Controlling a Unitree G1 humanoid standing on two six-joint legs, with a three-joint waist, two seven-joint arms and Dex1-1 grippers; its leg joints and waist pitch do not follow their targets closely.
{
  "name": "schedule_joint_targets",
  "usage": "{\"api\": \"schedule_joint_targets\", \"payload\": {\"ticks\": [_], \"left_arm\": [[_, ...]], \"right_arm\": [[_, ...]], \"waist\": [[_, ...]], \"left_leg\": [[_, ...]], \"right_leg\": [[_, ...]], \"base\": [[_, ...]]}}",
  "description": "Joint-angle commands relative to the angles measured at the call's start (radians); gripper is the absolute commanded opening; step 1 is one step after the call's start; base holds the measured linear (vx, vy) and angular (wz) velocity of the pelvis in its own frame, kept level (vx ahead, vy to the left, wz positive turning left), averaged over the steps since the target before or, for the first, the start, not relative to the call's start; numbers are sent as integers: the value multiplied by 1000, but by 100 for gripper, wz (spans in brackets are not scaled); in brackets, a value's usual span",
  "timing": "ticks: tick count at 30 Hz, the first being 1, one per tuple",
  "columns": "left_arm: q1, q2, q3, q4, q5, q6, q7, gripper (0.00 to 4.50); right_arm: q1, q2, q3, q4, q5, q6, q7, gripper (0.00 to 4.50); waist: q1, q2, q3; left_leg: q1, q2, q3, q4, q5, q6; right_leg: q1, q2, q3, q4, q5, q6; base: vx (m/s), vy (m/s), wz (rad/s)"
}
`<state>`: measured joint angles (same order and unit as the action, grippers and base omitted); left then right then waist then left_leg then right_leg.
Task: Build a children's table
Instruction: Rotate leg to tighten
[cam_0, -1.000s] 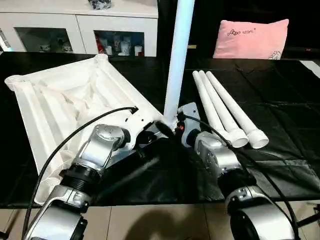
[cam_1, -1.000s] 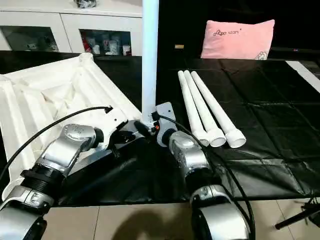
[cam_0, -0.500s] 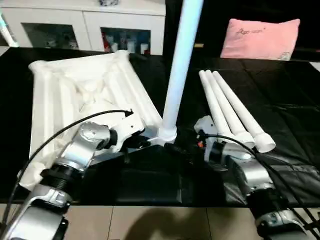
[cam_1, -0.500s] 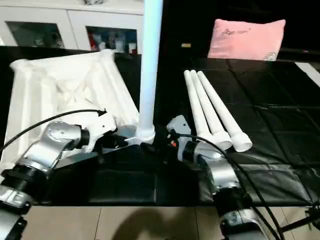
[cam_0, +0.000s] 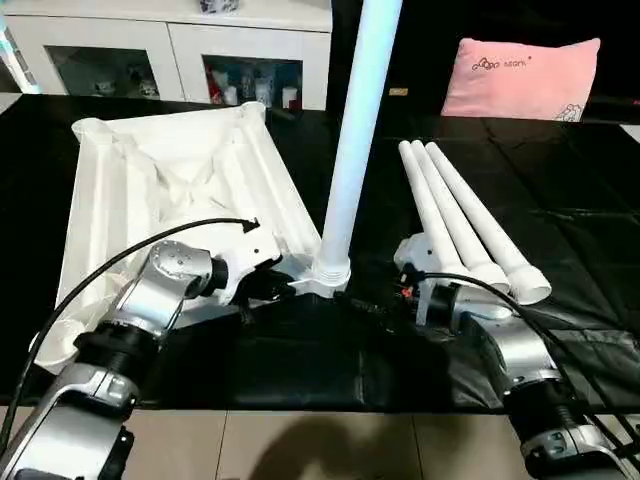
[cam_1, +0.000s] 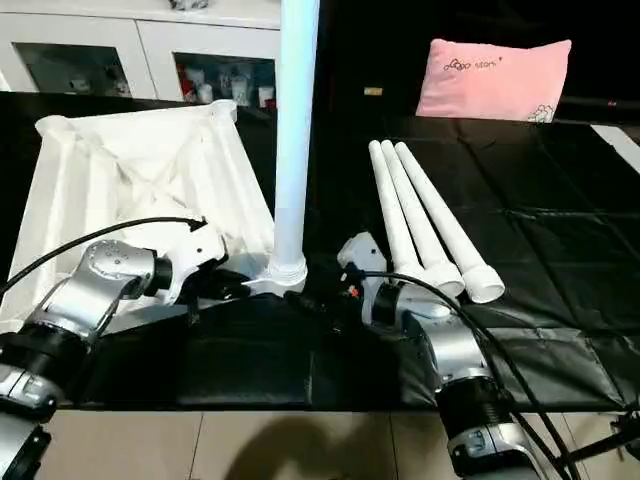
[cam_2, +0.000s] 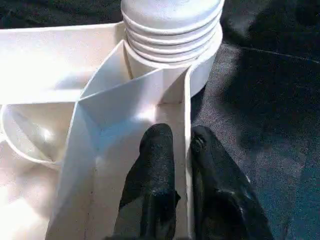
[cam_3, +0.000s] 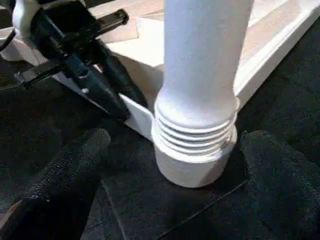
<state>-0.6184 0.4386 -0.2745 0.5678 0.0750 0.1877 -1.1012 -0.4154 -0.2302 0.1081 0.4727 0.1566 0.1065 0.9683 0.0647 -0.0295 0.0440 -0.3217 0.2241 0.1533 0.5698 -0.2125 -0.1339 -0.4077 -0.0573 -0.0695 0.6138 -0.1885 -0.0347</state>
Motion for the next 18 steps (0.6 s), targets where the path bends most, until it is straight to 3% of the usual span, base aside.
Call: {"api": "schedule_joint_targets", "payload": {"ticks": [1,5,13,18], "left_arm": [[-6,10,3,17,5,19,2,64],[-5,19,9,6,-10,37,-15,64],[-4,36,-17,15,7,41,-34,7],[-1,42,-23,8,-6,-39,-68,7]], "right_arm": [[12,-12,1,-18,3,1,5,450],[19,-17,6,-21,0,0,11,450],[24,-23,25,-29,-4,-8,20,450],[18,-30,26,-27,-2,-21,24,450]], "waist": [[5,1,-56],[5,-2,-57],[1,-1,-57],[2,-5,-57]], "left_leg": [[-19,-1,16,-56,-80,63],[-21,-1,16,-55,-61,66],[-22,-2,16,-55,-72,71],[-22,-2,16,-54,-63,75]], "right_leg": [[70,-68,50,-65,-115,-204],[71,-67,50,-61,-90,-207],[72,-68,50,-63,-100,-208],[72,-68,50,-62,-96,-207]], "base": [[0,0,0],[0,0,0],[0,0,0],[0,0,0]]}}
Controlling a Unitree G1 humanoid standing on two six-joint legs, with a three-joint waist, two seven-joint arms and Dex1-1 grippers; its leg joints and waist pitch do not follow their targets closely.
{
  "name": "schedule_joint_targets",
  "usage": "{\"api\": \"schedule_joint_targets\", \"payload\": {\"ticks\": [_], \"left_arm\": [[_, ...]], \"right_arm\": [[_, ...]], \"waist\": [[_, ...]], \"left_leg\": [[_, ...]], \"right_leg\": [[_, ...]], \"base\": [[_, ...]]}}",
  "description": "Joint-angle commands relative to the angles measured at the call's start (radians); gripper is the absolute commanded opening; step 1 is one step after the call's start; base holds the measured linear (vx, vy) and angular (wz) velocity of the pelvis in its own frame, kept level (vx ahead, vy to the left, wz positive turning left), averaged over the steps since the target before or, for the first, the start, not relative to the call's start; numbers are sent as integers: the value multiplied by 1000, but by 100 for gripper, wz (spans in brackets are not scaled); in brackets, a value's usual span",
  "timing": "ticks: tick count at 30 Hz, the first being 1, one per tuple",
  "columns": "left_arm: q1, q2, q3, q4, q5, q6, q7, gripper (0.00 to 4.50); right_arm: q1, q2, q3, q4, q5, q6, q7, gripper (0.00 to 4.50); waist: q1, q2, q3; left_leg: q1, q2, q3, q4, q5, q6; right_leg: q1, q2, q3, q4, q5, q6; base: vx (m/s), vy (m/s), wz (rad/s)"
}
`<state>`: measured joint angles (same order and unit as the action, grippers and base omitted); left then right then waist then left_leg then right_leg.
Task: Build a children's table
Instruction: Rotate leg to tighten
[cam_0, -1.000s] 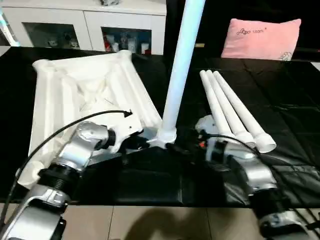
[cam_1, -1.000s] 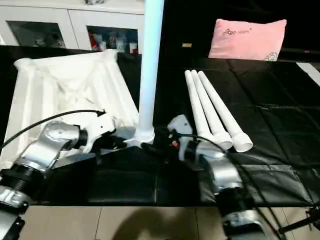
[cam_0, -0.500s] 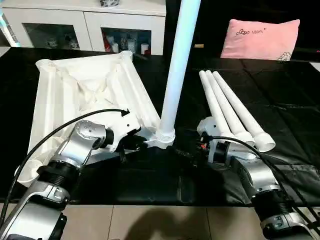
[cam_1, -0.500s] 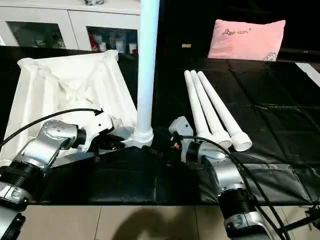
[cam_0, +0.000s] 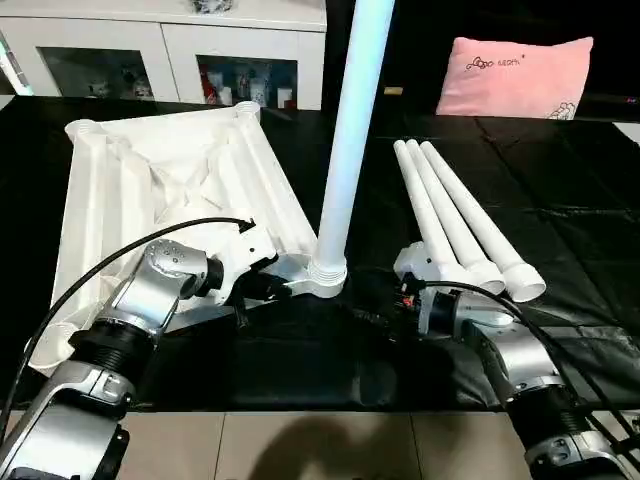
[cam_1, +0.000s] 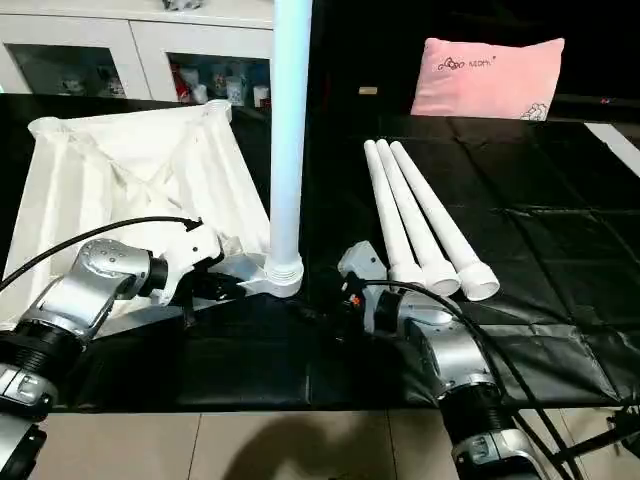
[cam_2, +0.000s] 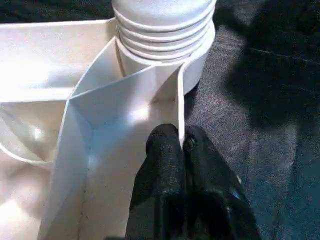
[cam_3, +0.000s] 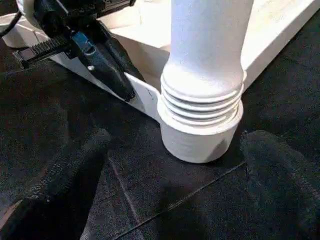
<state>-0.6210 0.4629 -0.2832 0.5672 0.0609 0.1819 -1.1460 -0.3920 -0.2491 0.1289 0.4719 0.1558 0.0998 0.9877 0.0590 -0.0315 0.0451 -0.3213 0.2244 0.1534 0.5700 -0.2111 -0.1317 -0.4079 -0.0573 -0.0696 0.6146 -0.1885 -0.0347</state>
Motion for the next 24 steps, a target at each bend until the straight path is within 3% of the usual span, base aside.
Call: {"api": "schedule_joint_targets", "payload": {"ticks": [1,5,8,13,14,18,24], "left_arm": [[5,22,-19,2,6,-54,-41,7],[10,39,-46,-12,-1,-102,-119,7],[8,49,-69,-15,6,-124,-158,7],[-1,50,-100,-10,18,-162,-201,7],[-4,48,-110,-7,18,-181,-225,7],[-7,46,-121,-10,19,-199,-250,7],[-4,41,-137,-25,17,-205,-274,7]], "right_arm": [[-12,-13,4,-22,0,-18,6,450],[-48,-25,5,0,1,-42,33,450],[-69,-31,3,15,24,-11,79,450],[-95,-58,34,30,12,-19,153,450],[-107,-67,62,39,-6,-61,193,450],[-133,-63,81,79,-23,-112,224,450],[-193,-42,84,185,-31,-138,252,450]], "waist": [[7,-2,-59],[9,-3,-60],[11,-5,-61],[31,-10,-61],[33,-7,-61],[34,-11,-61],[39,-13,-60]], "left_leg": [[-22,-2,16,-54,-63,72],[-19,0,16,-53,-43,74],[-16,1,17,-52,-33,81],[-14,3,21,-49,-15,87],[-14,3,21,-49,-17,84],[-16,4,20,-50,-42,71],[-16,5,21,-49,-45,65]], "right_leg": [[72,-68,50,-62,-94,-206],[70,-68,50,-54,-47,-219],[69,-67,50,-49,-12,-237],[69,-68,51,-43,36,-250],[69,-69,51,-42,35,-250],[70,-72,50,-44,-5,-245],[68,-71,51,-42,-20,-244]], "base": [[0,0,0],[0,0,0],[0,0,0],[0,0,0],[0,0,0],[0,0,0],[0,0,0]]}}
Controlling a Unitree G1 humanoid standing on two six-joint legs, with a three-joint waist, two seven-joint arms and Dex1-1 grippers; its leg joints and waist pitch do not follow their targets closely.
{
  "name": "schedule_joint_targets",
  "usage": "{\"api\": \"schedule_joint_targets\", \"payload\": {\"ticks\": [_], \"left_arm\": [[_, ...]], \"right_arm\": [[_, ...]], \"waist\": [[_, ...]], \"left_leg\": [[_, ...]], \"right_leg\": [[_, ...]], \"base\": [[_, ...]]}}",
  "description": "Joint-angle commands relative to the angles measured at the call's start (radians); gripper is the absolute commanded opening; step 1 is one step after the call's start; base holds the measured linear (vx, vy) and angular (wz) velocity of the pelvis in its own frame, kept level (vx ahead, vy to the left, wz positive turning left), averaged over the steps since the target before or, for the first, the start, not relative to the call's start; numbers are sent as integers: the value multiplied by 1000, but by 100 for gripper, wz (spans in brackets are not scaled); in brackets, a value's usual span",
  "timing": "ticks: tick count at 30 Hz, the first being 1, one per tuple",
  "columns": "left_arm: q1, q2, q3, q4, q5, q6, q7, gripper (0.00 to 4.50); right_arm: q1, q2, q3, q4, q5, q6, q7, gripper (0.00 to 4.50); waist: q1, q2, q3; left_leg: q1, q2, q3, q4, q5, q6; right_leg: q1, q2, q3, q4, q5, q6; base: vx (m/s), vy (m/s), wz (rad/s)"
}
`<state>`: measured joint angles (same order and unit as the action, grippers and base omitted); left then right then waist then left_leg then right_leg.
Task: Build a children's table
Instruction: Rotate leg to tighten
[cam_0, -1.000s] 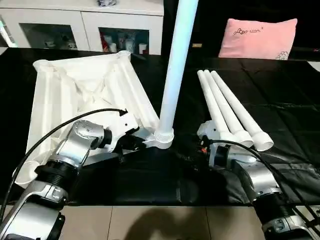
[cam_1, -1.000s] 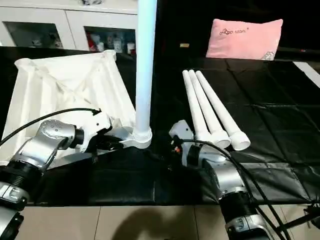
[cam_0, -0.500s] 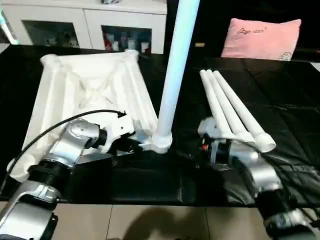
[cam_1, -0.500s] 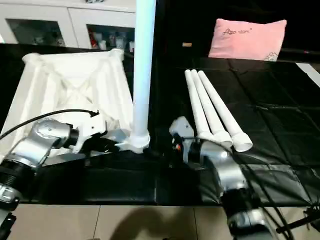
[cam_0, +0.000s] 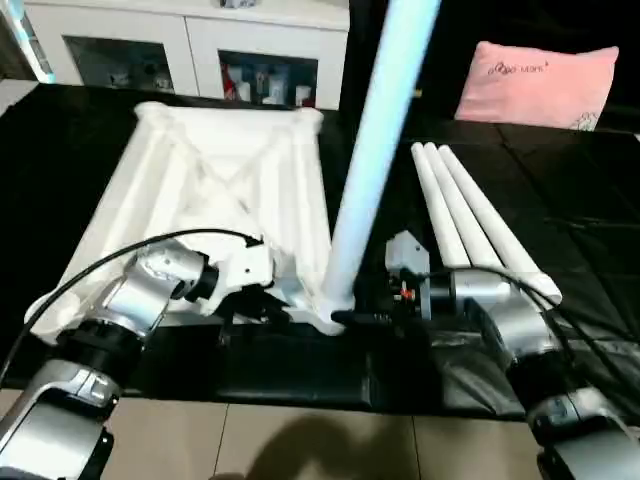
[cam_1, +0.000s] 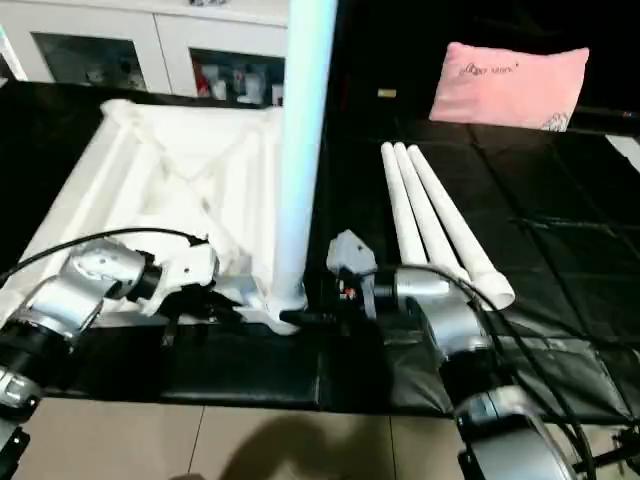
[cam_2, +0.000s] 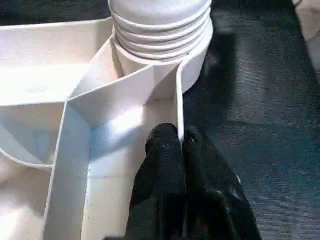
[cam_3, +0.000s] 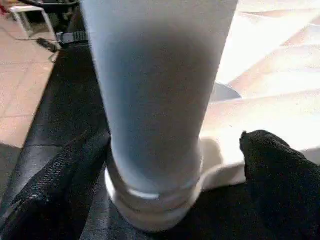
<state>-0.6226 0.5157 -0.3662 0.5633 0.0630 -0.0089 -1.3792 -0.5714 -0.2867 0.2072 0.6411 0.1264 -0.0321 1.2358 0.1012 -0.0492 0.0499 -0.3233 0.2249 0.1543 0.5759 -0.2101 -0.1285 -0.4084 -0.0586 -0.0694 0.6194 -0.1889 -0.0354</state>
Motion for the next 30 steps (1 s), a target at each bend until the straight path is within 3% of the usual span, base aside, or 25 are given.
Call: {"api": "schedule_joint_targets", "payload": {"ticks": [1,4,5,9,15,25,26,27,28,29,30], "left_arm": [[0,-11,-56,-26,16,-14,-45,2],[6,-11,-59,-32,17,-15,-56,0],[5,-10,-61,-29,19,-20,-57,0],[3,-12,-64,-15,26,-31,-58,0],[-2,-15,-66,-10,28,-30,-55,0],[5,-8,-59,-9,30,-23,-58,0],[7,-8,-55,-10,30,-10,-52,0],[8,-19,-32,-11,28,63,0,0],[8,-19,-32,-11,28,63,0,0],[11,-34,-4,-18,13,110,46,0],[14,-46,13,-24,3,138,73,0]], "right_arm": [[-23,0,7,31,1,-9,10,432],[-46,6,11,73,12,-20,50,408],[-51,7,13,85,15,-23,67,380],[-63,9,14,116,11,-36,100,361],[-67,12,8,146,5,-44,113,294],[-59,20,10,168,7,-59,143,272],[-51,20,13,162,7,-59,146,272],[-26,22,15,147,4,-34,117,272],[-26,22,15,147,4,-34,117,272],[-8,29,13,135,-3,-6,70,272],[-1,37,10,129,-9,0,34,272]], "waist": [[-2,5,-65],[-1,11,-65],[-2,12,-66],[-1,11,-67],[3,14,-68],[5,18,-69],[6,18,-68],[6,27,-68],[4,23,-67],[8,30,-67],[7,28,-63]], "left_leg": [[-14,5,19,-55,-48,61],[-15,5,18,-54,-58,57],[-15,5,19,-54,-61,56],[-15,5,19,-53,-63,56],[-15,6,18,-52,-56,56],[-14,6,18,-52,-64,53],[-14,6,18,-52,-64,53],[-12,6,18,-52,-69,49],[-12,6,19,-52,-73,46],[-12,6,17,-53,-88,41],[-11,7,18,-55,-100,34]], "right_leg": [[69,-70,50,-48,-22,-242],[69,-69,49,-46,-20,-245],[69,-70,50,-47,-21,-245],[70,-68,49,-47,-18,-251],[70,-69,48,-44,-8,-254],[70,-68,48,-44,-3,-259],[70,-68,48,-44,-2,-259],[68,-67,48,-45,2,-260],[68,-66,48,-45,3,-261],[69,-68,48,-46,-15,-260],[68,-67,48,-51,-33,-256]], "base": [[0,0,0],[0,0,0],[0,0,0],[0,0,0],[0,0,0],[0,0,0],[0,0,0],[0,0,0],[0,0,0],[0,0,0],[0,0,0]]}}
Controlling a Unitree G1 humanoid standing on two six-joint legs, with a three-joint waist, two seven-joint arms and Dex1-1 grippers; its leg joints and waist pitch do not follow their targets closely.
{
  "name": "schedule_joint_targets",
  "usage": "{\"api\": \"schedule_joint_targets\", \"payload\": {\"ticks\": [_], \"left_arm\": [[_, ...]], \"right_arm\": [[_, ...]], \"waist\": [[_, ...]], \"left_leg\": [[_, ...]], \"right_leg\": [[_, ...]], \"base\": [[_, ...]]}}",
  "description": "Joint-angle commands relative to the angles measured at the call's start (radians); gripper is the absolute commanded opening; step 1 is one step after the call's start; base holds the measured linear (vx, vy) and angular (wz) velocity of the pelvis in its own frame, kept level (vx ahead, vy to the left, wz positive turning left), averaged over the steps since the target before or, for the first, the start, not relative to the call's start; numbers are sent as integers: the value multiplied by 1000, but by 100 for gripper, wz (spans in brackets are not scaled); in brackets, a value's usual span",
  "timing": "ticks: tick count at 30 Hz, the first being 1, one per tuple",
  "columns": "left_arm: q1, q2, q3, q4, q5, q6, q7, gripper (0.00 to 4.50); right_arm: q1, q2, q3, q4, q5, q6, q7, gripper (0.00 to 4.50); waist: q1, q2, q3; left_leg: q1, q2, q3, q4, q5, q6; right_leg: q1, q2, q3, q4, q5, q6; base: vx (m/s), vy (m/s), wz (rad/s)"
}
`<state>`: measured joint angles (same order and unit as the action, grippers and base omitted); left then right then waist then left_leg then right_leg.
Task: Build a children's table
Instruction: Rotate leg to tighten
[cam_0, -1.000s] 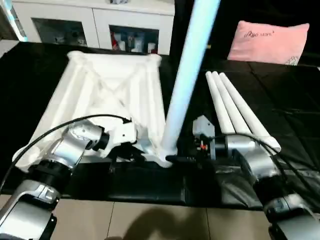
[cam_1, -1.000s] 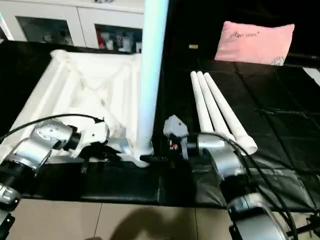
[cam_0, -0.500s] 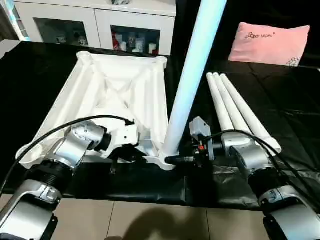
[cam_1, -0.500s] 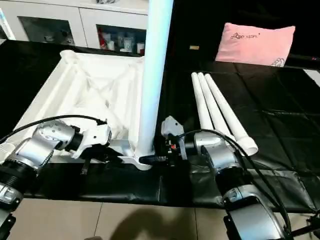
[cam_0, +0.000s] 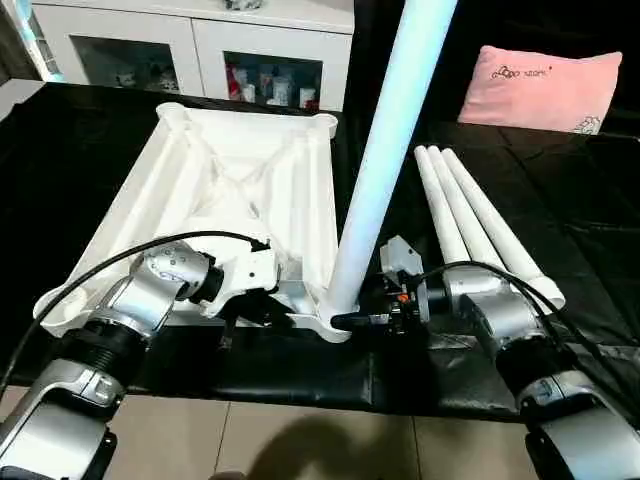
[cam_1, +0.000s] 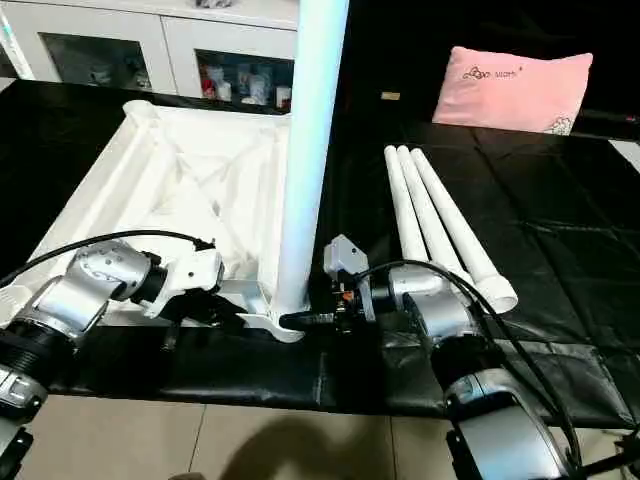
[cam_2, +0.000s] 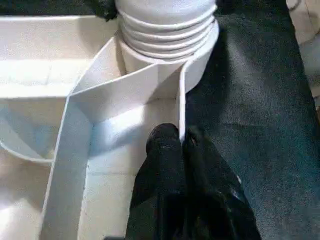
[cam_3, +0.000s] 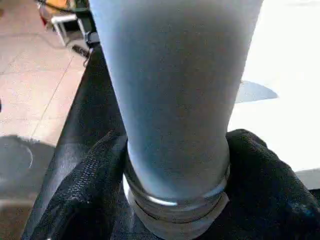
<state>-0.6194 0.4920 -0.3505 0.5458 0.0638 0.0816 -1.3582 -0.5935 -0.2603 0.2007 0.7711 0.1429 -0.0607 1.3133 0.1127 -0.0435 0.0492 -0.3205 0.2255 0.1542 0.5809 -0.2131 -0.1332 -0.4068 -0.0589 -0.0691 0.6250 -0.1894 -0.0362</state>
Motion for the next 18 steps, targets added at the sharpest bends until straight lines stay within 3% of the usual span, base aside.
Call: {"api": "schedule_joint_targets", "payload": {"ticks": [1,2,3,4,7,8,9,10,15,18], "left_arm": [[12,-29,7,-11,-4,65,69,0],[6,-59,39,-13,-14,122,140,0],[1,-88,68,-22,-26,193,199,0],[-2,-108,88,-29,-35,240,238,0],[-18,-168,126,-41,-45,322,339,0],[-32,-224,140,-57,-34,368,421,0],[-38,-250,145,-61,-32,387,455,0],[-44,-276,148,-61,-30,403,485,0],[-78,-372,158,-15,0,425,628,0],[-89,-382,153,-5,14,426,656,0]], "right_arm": [[25,17,13,-5,-30,31,-67,272],[35,48,-3,-21,-29,66,-150,272],[44,78,-18,-38,-25,98,-220,272],[50,99,-28,-50,-22,121,-265,272],[52,173,-64,-56,3,179,-387,272],[37,243,-89,-35,12,215,-504,272],[28,267,-93,-23,9,221,-548,272],[12,294,-98,0,6,219,-597,272],[-49,378,-122,74,-32,217,-793,272],[-58,380,-126,77,-57,205,-823,272]], "waist": [[-4,21,-60],[-5,19,-58],[-10,30,-53],[-13,25,-52],[-26,21,-53],[-31,22,-54],[-34,26,-52],[-38,23,-54],[-50,27,-58],[-50,29,-61]], "left_leg": [[-14,5,17,-61,-114,36],[-15,2,15,-63,-143,27],[-11,2,14,-66,-174,10],[-6,-1,12,-66,-204,2],[-16,-5,7,-69,-183,-8],[-21,-8,7,-68,-171,0],[-11,-9,9,-65,-180,4],[-15,-13,9,-64,-172,11],[-20,-12,9,-64,-134,21],[-22,-12,9,-63,-119,27]], "right_leg": [[66,-66,47,-60,-61,-250],[68,-69,48,-67,-133,-233],[64,-68,49,-74,-196,-217],[62,-71,48,-84,-284,-193],[67,-69,47,-88,-345,-152],[68,-68,46,-91,-355,-140],[55,-67,47,-97,-367,-141],[60,-66,45,-98,-377,-138],[59,-61,45,-91,-295,-155],[63,-61,46,-85,-227,-170]], "base": [[0,0,0],[0,0,0],[0,0,0],[0,0,0],[-22,-3,-1],[0,0,0],[0,0,0],[0,0,0],[0,0,0],[0,0,0]]}}
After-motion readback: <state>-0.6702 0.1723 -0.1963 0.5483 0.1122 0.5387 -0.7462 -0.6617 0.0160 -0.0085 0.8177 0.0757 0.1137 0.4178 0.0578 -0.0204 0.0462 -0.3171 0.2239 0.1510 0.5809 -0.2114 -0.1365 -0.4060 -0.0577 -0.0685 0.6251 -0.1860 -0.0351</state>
